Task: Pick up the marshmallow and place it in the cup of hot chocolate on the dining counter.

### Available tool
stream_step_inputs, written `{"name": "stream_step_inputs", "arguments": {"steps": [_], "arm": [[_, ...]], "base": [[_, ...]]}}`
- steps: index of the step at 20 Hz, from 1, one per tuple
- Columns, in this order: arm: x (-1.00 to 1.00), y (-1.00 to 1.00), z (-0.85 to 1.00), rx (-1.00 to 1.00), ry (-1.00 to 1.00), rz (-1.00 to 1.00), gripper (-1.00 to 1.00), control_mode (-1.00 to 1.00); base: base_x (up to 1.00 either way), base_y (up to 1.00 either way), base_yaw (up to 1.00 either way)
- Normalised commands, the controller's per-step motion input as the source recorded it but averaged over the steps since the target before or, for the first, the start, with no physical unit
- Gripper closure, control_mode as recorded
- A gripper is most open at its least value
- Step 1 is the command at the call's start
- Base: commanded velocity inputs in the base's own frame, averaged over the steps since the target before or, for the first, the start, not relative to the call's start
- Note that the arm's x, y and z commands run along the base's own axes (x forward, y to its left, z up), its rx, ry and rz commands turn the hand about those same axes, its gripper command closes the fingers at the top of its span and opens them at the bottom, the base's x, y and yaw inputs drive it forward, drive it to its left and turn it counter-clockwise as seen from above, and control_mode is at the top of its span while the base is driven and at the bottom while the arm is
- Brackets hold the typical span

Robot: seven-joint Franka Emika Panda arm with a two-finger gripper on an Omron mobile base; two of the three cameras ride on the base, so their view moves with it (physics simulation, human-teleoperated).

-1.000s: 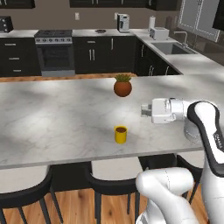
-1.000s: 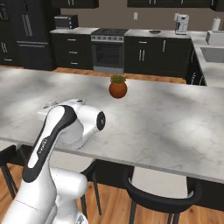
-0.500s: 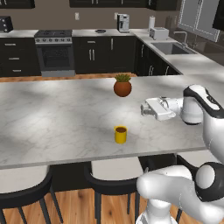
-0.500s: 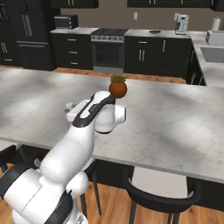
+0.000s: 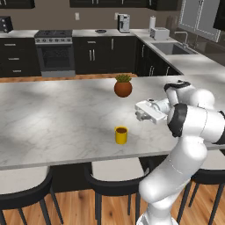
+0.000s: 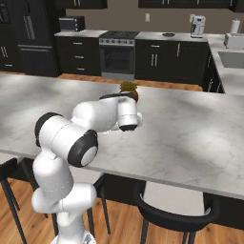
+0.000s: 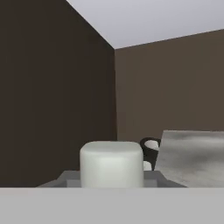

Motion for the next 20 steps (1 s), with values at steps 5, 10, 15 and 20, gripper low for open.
{"name": "stream_step_inputs", "arguments": {"steps": [5, 10, 15, 20], "arm": [[0.42, 0.32, -0.16, 0.0, 0.01, 0.0, 1.0, -1.0], [0.13, 0.21, -0.09, -0.01, 0.04, 0.0, 1.0, -1.0], [0.0, 0.2, -0.15, -0.01, 0.01, 0.0, 1.0, -1.0], [-0.03, 0.2, -0.08, -0.04, -0.01, 0.0, 1.0, -1.0]], "base": [[0.0, 0.0, 0.0], [0.0, 0.0, 0.0], [0.0, 0.0, 0.0], [0.0, 0.0, 0.0]]}}
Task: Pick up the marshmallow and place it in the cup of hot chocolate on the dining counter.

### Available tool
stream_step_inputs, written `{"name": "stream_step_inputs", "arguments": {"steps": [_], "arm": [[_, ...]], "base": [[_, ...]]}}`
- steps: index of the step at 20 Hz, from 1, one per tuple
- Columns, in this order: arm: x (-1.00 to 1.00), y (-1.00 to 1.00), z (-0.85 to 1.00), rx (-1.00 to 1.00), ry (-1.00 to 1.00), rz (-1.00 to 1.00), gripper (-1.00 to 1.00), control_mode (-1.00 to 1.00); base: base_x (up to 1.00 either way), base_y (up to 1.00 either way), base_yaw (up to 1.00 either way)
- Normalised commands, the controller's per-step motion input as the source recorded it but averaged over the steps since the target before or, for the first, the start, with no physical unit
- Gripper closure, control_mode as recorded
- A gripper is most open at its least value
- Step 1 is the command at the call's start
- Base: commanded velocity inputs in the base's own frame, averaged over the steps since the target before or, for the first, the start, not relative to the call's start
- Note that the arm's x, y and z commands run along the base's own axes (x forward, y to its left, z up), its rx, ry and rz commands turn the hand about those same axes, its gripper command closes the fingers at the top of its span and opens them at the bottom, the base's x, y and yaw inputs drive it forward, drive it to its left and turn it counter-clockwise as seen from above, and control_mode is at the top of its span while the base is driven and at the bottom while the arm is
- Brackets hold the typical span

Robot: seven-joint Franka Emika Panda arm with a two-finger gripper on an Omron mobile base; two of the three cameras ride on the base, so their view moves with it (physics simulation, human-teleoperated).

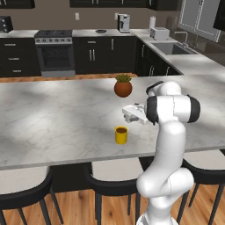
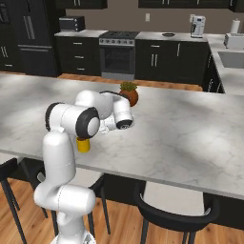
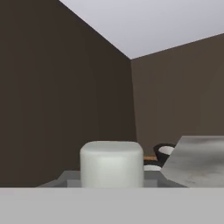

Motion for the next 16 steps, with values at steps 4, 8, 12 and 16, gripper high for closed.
{"name": "stream_step_inputs", "arguments": {"steps": [4, 8, 12, 16], "arm": [[-0.04, 0.08, 0.0, -0.03, 0.0, 0.0, 1.0, -1.0], [-0.03, 0.0, -0.08, 0.0, -0.03, 0.0, 1.0, -1.0], [0.0, 0.0, -0.3, 0.0, 0.0, 0.0, 1.0, -1.0], [-0.11, 0.0, -0.32, 0.0, 0.0, 0.0, 1.0, -1.0]], "base": [[0.0, 0.0, 0.0], [0.0, 0.0, 0.0], [0.0, 0.0, 0.0], [0.0, 0.0, 0.0]]}}
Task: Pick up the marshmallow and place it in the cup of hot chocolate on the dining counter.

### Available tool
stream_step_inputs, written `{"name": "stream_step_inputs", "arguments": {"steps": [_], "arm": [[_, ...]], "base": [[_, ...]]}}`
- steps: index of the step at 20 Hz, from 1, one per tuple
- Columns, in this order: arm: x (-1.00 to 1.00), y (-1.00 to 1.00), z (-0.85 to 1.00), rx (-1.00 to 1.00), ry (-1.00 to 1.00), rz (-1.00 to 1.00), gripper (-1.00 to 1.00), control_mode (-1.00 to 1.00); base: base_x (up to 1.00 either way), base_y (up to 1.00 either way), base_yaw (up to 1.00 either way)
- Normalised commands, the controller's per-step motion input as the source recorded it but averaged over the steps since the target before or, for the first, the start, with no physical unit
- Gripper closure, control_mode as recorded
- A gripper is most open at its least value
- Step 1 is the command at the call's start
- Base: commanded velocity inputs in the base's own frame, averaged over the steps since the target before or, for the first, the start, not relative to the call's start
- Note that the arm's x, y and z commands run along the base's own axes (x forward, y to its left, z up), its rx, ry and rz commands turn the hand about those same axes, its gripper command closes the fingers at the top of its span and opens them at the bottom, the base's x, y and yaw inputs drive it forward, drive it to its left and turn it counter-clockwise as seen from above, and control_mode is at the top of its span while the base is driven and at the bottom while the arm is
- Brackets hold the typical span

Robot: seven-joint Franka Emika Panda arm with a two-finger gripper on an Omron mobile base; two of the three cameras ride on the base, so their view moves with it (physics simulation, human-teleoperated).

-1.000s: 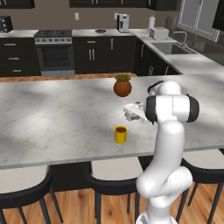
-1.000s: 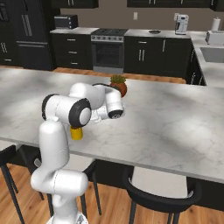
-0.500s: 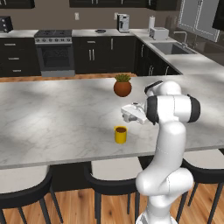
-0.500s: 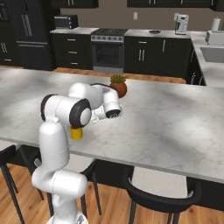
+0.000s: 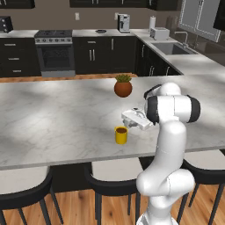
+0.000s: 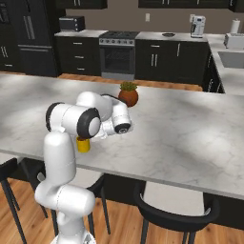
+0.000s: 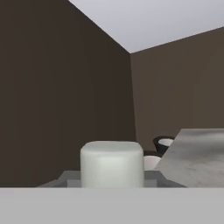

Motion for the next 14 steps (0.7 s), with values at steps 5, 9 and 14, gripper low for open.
{"name": "stream_step_inputs", "arguments": {"steps": [5, 9, 14], "arm": [[-0.01, 0.0, -0.15, 0.0, 0.0, 0.0, 1.0, -1.0], [0.09, 0.0, -0.19, -0.01, 0.0, 0.0, 1.0, -1.0], [0.19, 0.0, -0.16, 0.0, 0.0, 0.0, 1.0, -1.0]], "base": [[0.0, 0.0, 0.0], [0.0, 0.0, 0.0], [0.0, 0.0, 0.0]]}}
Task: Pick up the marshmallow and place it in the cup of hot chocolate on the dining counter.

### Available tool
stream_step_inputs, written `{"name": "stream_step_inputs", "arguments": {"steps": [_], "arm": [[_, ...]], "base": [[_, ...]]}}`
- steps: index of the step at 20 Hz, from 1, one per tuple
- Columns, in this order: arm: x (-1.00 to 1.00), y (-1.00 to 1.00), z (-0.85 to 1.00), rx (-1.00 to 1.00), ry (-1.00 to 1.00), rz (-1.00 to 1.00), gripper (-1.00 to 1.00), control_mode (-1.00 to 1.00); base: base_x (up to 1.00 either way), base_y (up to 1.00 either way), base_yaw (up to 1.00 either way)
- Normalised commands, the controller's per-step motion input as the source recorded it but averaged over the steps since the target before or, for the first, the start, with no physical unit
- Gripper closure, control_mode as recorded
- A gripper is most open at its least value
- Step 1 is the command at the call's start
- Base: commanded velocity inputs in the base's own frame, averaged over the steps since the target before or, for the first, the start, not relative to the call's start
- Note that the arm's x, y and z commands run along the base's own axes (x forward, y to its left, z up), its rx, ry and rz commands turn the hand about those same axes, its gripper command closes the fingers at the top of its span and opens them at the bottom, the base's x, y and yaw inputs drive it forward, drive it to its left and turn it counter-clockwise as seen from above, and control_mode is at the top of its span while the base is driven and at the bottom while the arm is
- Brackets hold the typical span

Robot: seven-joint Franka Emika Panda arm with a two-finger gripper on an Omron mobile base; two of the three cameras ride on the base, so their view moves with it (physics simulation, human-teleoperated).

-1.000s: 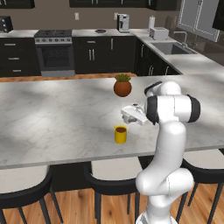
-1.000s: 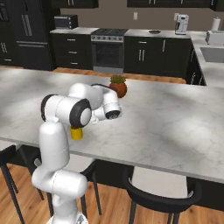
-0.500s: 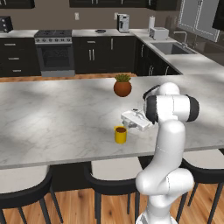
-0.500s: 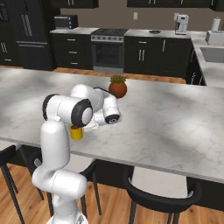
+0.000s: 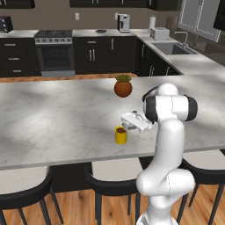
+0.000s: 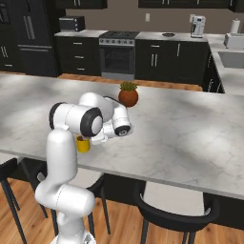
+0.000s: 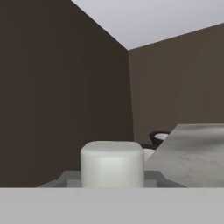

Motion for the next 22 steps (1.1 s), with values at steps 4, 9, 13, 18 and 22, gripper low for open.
{"name": "stream_step_inputs", "arguments": {"steps": [4, 9, 13, 18, 22], "arm": [[0.25, 0.01, -0.09, 0.0, 0.0, 0.0, 1.0, -1.0], [0.26, 0.11, -0.14, -0.01, 0.03, 0.0, 1.0, -1.0], [0.23, 0.12, -0.01, -0.02, 0.0, 0.0, 1.0, -1.0], [0.13, 0.1, -0.1, -0.02, 0.0, 0.0, 1.0, -1.0], [-0.03, 0.01, -0.16, 0.0, 0.0, 0.0, 1.0, -1.0]], "base": [[0.0, 0.0, 0.0], [0.0, 0.0, 0.0], [0.0, 0.0, 0.0], [0.0, 0.0, 0.0], [0.0, 0.0, 0.0]]}}
